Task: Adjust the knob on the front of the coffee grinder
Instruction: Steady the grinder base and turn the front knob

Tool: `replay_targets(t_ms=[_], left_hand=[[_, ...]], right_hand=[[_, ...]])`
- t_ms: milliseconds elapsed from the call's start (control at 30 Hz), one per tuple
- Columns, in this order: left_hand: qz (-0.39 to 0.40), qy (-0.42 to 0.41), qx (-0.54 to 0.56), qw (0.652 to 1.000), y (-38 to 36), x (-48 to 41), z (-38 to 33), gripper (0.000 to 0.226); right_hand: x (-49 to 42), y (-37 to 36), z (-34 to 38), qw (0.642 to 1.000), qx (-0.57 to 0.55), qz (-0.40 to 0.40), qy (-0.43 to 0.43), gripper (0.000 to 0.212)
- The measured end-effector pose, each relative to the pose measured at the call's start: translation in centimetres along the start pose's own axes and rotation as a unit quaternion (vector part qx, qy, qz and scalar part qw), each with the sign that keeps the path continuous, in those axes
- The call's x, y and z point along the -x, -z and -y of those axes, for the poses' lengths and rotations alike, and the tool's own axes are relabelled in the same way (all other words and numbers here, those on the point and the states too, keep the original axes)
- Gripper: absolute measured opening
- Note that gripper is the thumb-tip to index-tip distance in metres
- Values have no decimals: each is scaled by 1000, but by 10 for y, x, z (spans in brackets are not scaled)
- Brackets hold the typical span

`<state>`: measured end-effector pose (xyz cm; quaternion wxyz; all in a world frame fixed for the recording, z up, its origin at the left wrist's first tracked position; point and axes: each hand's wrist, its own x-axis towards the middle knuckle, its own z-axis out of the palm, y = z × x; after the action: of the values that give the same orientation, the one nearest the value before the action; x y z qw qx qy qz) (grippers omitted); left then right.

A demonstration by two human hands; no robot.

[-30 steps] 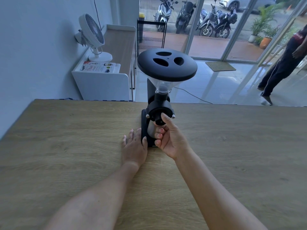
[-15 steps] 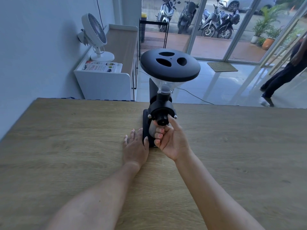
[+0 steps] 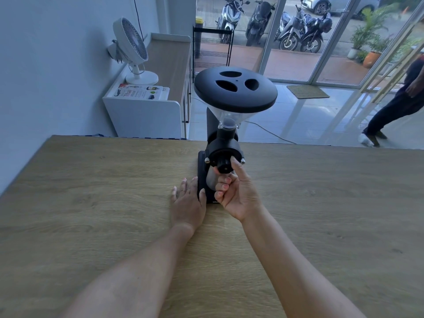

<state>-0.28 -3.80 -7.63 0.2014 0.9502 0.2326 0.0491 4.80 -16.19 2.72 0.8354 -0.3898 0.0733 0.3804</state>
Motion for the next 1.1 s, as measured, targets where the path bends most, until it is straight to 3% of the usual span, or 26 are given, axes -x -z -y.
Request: replay_targets(t_ms=[1100], left_hand=[[-9, -5, 6, 1000, -6, -4, 3, 55]], right_hand=[[-2, -3, 0, 999, 20, -24, 16, 67]])
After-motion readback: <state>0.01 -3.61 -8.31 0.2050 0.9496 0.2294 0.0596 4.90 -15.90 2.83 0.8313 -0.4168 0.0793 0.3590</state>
